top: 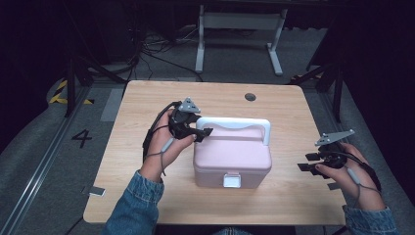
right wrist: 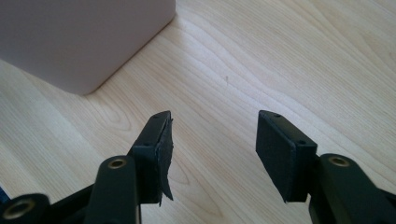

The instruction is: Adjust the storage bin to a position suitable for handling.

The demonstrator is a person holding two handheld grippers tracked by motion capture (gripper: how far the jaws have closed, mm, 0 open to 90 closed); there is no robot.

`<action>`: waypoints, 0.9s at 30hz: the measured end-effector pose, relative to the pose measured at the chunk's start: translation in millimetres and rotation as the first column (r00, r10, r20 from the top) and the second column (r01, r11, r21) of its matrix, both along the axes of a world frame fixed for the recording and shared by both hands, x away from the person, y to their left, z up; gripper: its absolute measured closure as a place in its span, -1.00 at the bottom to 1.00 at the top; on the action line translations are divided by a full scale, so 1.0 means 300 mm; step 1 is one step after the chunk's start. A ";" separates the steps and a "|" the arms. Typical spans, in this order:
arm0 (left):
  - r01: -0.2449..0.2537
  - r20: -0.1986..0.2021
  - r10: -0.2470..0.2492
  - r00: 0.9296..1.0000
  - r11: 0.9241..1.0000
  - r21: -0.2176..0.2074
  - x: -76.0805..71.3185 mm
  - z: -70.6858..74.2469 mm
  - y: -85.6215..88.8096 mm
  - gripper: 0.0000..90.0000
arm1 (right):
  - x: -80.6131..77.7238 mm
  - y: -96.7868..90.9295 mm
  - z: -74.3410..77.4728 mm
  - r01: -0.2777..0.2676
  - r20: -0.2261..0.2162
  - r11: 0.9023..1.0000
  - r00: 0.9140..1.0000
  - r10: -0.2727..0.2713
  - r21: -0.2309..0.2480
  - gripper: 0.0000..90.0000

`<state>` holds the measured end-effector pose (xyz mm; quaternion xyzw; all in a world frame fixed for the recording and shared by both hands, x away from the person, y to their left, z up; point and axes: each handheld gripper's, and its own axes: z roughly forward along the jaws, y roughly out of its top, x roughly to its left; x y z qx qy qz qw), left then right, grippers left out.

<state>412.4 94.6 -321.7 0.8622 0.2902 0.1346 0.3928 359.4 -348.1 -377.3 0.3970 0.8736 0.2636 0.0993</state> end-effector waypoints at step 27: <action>0.135 -0.008 -0.135 0.991 0.991 0.024 0.031 0.064 -0.029 0.38 | 0.004 0.008 0.009 -0.009 0.022 0.999 1.000 0.009 0.035 0.06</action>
